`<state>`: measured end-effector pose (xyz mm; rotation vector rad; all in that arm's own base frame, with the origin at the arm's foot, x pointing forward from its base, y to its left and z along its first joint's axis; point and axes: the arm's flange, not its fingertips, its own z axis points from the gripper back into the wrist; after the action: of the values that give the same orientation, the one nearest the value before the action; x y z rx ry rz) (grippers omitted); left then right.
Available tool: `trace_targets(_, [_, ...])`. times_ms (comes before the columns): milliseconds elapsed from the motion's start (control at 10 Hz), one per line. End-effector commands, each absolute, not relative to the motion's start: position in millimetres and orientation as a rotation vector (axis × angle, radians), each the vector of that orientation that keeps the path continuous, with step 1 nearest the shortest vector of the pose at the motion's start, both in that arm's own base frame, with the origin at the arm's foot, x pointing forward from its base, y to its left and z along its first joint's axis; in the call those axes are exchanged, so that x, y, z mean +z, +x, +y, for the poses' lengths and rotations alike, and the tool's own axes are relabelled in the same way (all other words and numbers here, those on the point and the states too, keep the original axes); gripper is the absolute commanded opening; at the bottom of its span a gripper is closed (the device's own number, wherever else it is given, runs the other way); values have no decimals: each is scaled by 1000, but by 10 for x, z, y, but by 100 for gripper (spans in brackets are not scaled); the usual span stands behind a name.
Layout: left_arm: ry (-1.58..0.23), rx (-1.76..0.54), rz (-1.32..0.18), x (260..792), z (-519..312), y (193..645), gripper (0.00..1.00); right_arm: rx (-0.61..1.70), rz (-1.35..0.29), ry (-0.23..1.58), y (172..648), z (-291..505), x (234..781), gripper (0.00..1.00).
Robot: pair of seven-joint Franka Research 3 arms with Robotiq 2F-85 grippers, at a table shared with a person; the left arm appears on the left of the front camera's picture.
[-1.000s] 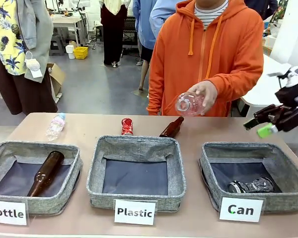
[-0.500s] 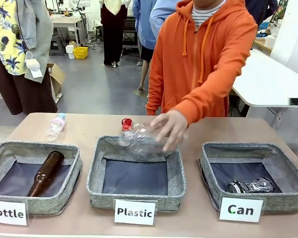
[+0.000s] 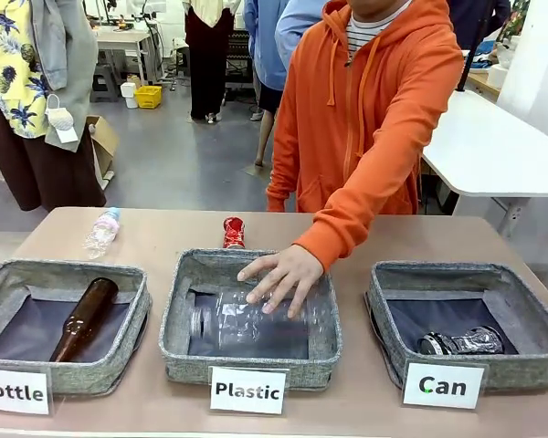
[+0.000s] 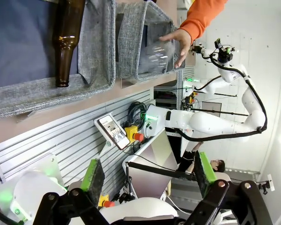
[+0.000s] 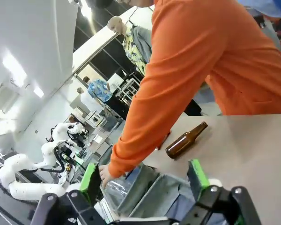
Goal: Sort the can waste into the basket.
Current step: Pick up the can waste from the table and place it in the right Fabric basket.
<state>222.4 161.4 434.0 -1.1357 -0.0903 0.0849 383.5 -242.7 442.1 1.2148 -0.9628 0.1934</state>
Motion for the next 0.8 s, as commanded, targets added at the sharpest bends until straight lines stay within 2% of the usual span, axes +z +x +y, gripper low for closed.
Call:
trace_targets(0, [-1152, 94, -87, 4380, 1601, 2230, 100, 187, -966, 1217, 3841, -2437, 4407, 100])
trace_targets(100, [-1152, 94, -87, 4380, 1601, 2230, 100, 398, -836, 1226, 3952, -2188, 4348, 100])
trace_targets(200, [-1152, 94, -87, 4380, 1601, 2230, 100, 465, -690, 1163, 4081, -1947, 4271, 100])
trace_targets(300, [-1152, 94, -87, 4380, 1601, 2230, 100, 466, -621, 1092, 4231, -1737, 4199, 100])
trace_targets(400, [-1152, 94, -87, 4380, 1601, 2230, 100, 327, -815, 1218, 3931, -2114, 4312, 100])
trace_targets(700, [-1152, 94, -87, 4380, 1601, 2230, 100, 327, -815, 1218, 3931, -2114, 4312, 100])
